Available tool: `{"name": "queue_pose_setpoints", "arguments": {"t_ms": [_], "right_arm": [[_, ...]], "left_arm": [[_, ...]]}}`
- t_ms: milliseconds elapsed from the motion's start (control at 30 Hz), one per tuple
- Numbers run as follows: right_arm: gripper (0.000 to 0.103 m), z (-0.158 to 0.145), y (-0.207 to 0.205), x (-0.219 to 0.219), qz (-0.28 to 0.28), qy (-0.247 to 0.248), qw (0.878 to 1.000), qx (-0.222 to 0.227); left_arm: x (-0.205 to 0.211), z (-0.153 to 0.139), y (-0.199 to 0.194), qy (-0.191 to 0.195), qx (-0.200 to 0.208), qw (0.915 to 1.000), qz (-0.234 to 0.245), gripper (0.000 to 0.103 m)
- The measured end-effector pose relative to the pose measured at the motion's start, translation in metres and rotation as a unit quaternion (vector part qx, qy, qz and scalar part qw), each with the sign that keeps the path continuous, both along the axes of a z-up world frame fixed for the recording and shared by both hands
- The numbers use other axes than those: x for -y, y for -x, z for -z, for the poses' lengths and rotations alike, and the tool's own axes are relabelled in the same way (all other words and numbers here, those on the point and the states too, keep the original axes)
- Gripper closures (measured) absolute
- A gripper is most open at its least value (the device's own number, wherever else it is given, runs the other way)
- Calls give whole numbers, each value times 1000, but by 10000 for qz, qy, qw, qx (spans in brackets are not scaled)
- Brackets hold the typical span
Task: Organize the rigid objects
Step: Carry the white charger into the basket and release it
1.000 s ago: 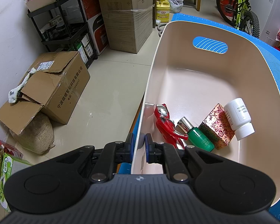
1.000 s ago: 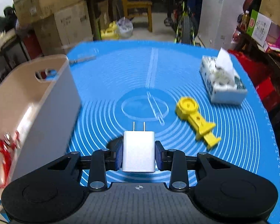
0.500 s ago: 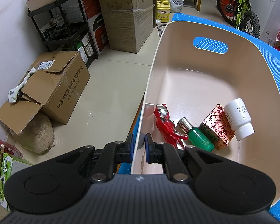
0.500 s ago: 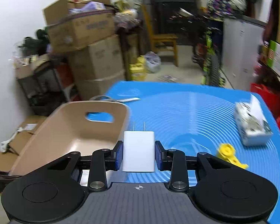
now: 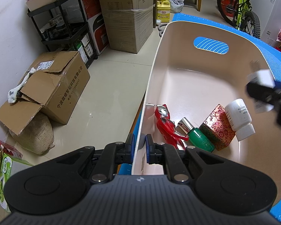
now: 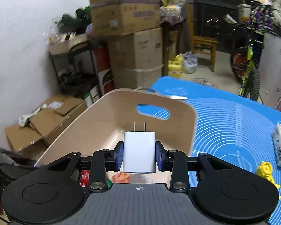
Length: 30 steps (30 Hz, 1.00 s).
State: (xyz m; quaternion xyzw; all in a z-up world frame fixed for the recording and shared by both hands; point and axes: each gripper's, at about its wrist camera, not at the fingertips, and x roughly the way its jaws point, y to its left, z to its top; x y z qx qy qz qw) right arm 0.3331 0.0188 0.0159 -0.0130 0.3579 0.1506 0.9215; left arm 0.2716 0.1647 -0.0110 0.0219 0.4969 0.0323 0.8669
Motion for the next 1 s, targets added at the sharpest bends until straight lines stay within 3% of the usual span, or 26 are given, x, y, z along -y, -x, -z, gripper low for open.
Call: {"name": "queue_pose_setpoints", "arguments": {"t_ms": [433, 633, 800, 1000], "right_arm": [[61, 33, -2, -39, -565, 573, 9938, -766], [61, 51, -6, -44, -588, 780, 9884, -1162], [61, 52, -8, -38, -527, 770, 9883, -1205], [47, 45, -6, -33, -519, 649, 9905, -1099]], "left_arm": [[-1, 0, -1, -13, -2, 10000, 7, 89], [-1, 0, -1, 1, 2, 10000, 10, 90], [0, -1, -2, 15, 7, 10000, 16, 90], [0, -1, -2, 12, 5, 10000, 14, 90]]}}
